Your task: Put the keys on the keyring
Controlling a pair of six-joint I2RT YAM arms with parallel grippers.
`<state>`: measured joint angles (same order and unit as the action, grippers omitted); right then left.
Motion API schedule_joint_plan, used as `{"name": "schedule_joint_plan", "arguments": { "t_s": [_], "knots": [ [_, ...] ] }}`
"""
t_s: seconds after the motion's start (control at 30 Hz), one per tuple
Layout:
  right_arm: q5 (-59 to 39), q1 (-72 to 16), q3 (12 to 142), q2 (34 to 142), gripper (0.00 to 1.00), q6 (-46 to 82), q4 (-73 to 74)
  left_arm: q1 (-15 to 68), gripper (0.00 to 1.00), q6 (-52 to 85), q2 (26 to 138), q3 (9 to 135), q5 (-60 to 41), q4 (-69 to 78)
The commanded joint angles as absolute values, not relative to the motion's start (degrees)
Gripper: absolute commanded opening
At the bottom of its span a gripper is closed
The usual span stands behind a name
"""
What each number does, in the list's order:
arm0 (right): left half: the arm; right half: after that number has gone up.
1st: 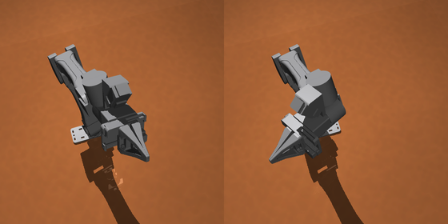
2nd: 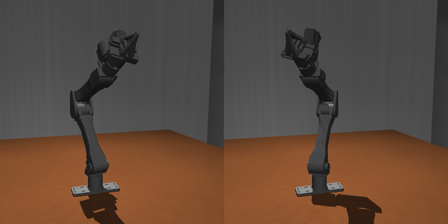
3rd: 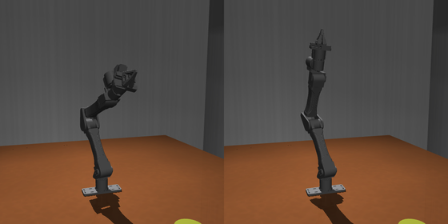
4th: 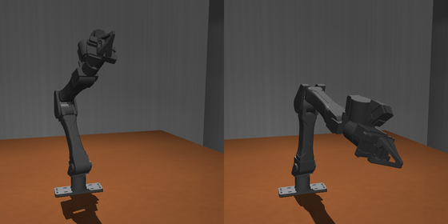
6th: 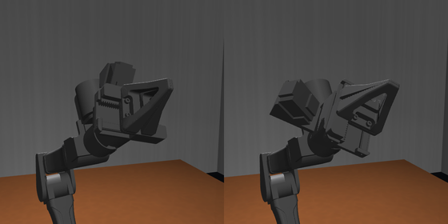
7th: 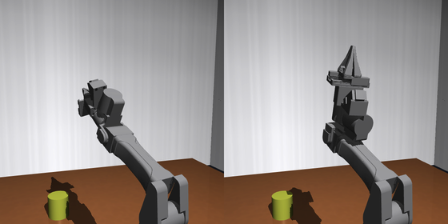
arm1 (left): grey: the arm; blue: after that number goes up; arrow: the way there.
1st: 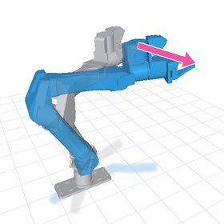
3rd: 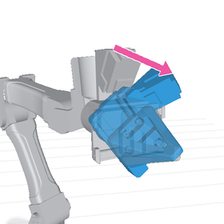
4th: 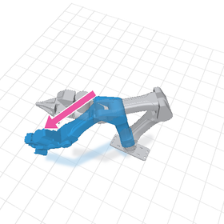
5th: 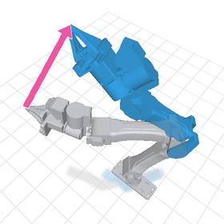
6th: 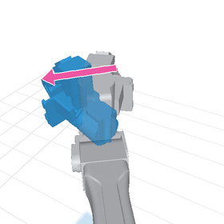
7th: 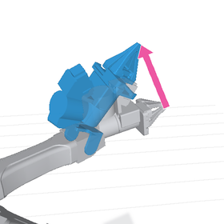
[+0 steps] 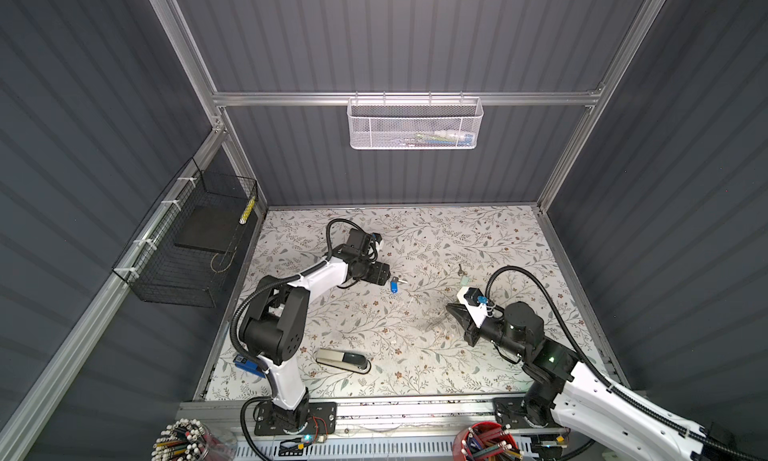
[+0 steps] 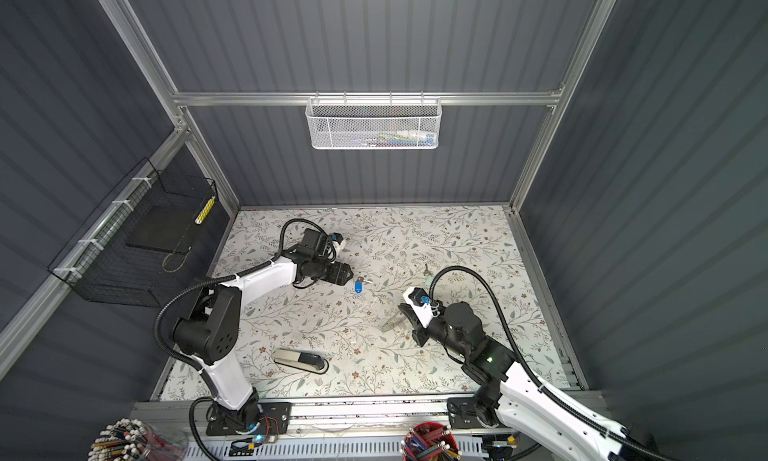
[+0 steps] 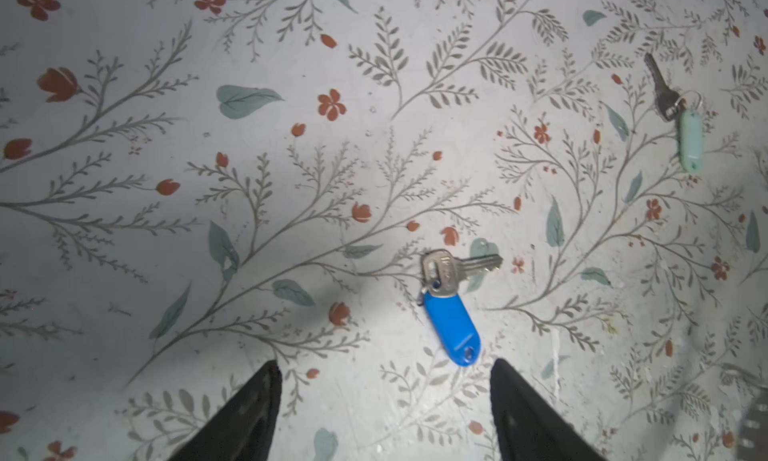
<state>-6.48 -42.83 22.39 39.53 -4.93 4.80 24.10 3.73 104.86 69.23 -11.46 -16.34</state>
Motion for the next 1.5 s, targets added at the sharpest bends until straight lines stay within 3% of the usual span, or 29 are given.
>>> {"name": "schedule_joint_plan", "arguments": {
  "t_s": [0.0,0.2,0.33,0.43,0.57,0.7,0.87,1.07,1.47],
  "knots": [
    [-9.0,-42.5,25.3,42.1,0.09,-4.1,4.7,23.9,0.78,3.6,106.4,71.8,-17.3,-16.9],
    [-6.6,-42.4,24.6,45.0,0.00,-2.2,8.0,23.8,0.75,0.5,108.2,72.4,-17.9,-17.7],
    [-3.6,-40.9,24.8,45.8,0.01,0.5,6.1,23.9,0.72,-3.4,106.2,70.6,-21.1,-18.1],
    [4.0,-39.9,24.7,45.6,0.22,5.1,4.5,24.4,0.72,-6.4,102.7,67.9,-22.3,-16.5],
    [6.1,-36.9,26.1,43.8,0.36,11.4,-2.7,27.1,0.74,-9.9,98.2,64.4,-20.2,-14.8],
    [0.1,-36.0,29.6,45.7,0.41,17.6,-15.4,27.7,0.75,-10.5,96.6,64.1,-16.6,-15.7],
    [-4.6,-36.0,34.7,54.1,0.43,27.2,-31.6,27.8,0.75,-8.8,95.3,64.6,-12.3,-15.7],
    [-5.2,-38.3,36.2,63.5,0.41,32.1,-36.9,27.7,0.78,-6.4,92.5,64.7,-6.1,-16.2],
    [-0.7,-41.1,46.0,87.1,0.40,26.5,-42.0,27.7,0.83,-5.4,89.2,65.1,0.2,-17.8]
  ]
}}
